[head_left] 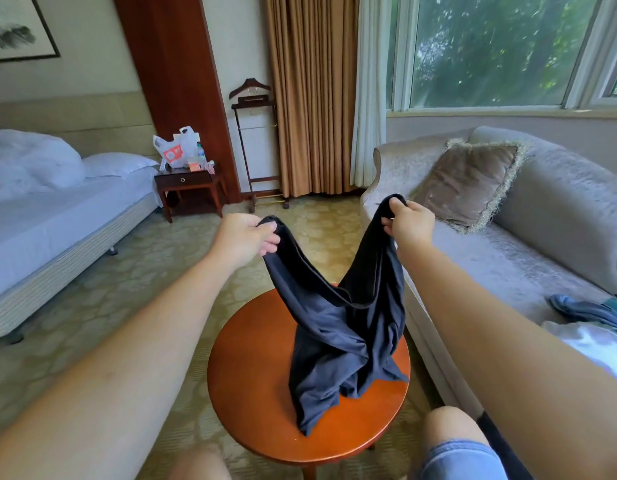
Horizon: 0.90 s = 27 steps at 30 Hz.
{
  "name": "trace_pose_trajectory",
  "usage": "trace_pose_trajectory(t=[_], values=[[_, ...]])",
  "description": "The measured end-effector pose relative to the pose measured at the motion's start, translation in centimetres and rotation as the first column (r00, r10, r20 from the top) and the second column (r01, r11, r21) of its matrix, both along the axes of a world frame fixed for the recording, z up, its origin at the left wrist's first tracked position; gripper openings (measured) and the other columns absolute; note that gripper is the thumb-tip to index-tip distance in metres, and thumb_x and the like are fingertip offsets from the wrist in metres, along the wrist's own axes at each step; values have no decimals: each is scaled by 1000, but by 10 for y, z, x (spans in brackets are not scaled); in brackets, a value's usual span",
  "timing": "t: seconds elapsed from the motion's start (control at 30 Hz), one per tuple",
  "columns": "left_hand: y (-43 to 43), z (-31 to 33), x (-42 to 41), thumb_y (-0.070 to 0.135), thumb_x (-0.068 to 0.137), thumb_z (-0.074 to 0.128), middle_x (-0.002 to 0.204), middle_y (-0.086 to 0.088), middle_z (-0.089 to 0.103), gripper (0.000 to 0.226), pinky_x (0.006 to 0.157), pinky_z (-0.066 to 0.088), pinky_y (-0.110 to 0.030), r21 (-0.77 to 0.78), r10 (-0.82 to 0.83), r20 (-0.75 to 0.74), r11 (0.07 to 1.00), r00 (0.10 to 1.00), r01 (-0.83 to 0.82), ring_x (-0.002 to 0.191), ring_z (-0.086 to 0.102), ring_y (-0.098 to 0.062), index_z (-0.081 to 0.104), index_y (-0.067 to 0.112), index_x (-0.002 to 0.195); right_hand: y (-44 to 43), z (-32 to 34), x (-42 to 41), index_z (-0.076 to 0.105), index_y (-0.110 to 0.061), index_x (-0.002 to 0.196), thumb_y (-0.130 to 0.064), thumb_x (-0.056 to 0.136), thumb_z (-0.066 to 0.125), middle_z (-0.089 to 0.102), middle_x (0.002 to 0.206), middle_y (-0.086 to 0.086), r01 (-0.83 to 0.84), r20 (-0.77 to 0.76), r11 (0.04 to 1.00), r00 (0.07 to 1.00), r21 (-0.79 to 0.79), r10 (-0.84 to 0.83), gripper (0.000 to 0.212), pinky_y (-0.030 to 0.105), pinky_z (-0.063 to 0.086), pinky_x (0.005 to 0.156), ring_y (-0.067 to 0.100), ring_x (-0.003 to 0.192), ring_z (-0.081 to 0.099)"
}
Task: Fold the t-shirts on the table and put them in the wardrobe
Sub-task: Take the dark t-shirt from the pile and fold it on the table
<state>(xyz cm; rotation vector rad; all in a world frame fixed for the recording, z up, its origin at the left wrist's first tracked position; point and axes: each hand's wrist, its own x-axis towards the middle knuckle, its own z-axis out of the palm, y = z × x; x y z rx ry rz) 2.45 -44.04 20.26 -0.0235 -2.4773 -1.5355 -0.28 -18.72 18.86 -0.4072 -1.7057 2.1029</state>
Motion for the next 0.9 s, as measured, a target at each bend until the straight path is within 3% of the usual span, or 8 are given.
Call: trace_pose_trajectory(t=[0.1, 0.2, 0.33, 0.43, 0.5, 0.6, 0.73, 0.9], values=[[-7, -9, -15, 29, 94, 61, 64, 1, 51, 42, 58, 30, -29, -277, 98, -89, 953, 991, -119, 60, 47, -15, 51, 18, 55, 2, -14, -16, 58, -6, 73, -21, 94, 60, 53, 69, 6, 26, 100, 990, 994, 138, -40, 26, 31, 44, 58, 18, 57, 52], [-8, -18, -29, 32, 98, 53, 67, -1, 34, 50, 55, 17, -35, -307, 123, -122, 939, 985, -155, 63, 35, -20, 31, 17, 55, 4, -29, -30, 51, -5, 73, -25, 93, 61, 41, 74, 9, 24, 140, 960, 988, 279, -66, 30, 31, 31, 59, 18, 66, 41], [-4, -24, -43, 31, 101, 45, 61, -3, 27, 44, 56, 17, -33, -211, 155, -92, 962, 984, -171, 59, 31, -19, 30, 16, 63, 6, -33, -41, 43, -11, 65, -25, 100, 48, 38, 61, -1, 2, 134, 887, 988, 462, -71, 39, 30, 25, 51, 13, 55, 35], [0, -19, -47, 33, 103, 43, 63, -1, 34, 39, 60, 38, -33, -55, 260, -41, 964, 965, -262, 62, 39, -21, 43, 14, 68, -1, -24, -43, 45, -20, 70, -26, 103, 42, 43, 65, -5, -2, 66, 854, 997, 520, -38, 33, 28, 32, 60, 15, 64, 42], [4, -8, -43, 34, 103, 43, 73, 0, 44, 27, 64, 51, -35, 145, 306, 50, 939, 951, -310, 72, 47, -19, 57, 14, 91, -7, -12, -39, 52, -17, 86, -27, 103, 40, 54, 77, -1, 5, 12, 844, 1000, 536, -13, 24, 28, 37, 71, 19, 78, 51], [7, 17, -30, 33, 103, 45, 92, 5, 48, 15, 67, 53, -31, 402, 299, 85, 862, 950, -307, 96, 47, -20, 54, 22, 107, -9, 13, -27, 54, -13, 94, -26, 104, 39, 56, 80, -1, 22, -58, 859, 998, 512, 8, 23, 28, 37, 73, 17, 80, 52], [4, 55, 0, 34, 101, 49, 120, 3, 45, 33, 57, 52, -25, 478, 280, 28, 839, 959, -259, 107, 46, -19, 55, 17, 130, -10, 50, -3, 59, -4, 99, -26, 104, 39, 56, 82, 2, 19, -130, 869, 990, 494, 52, 30, 28, 38, 73, 17, 80, 54], [-5, 102, 45, 33, 101, 50, 104, 4, 46, 15, 53, 54, -25, 539, 293, -76, 816, 953, -208, 103, 45, -16, 54, 22, 112, -14, 99, 37, 52, -9, 81, -25, 101, 46, 48, 72, 5, 1, -241, 896, 963, 445, 118, 26, 29, 36, 65, 16, 70, 47]])
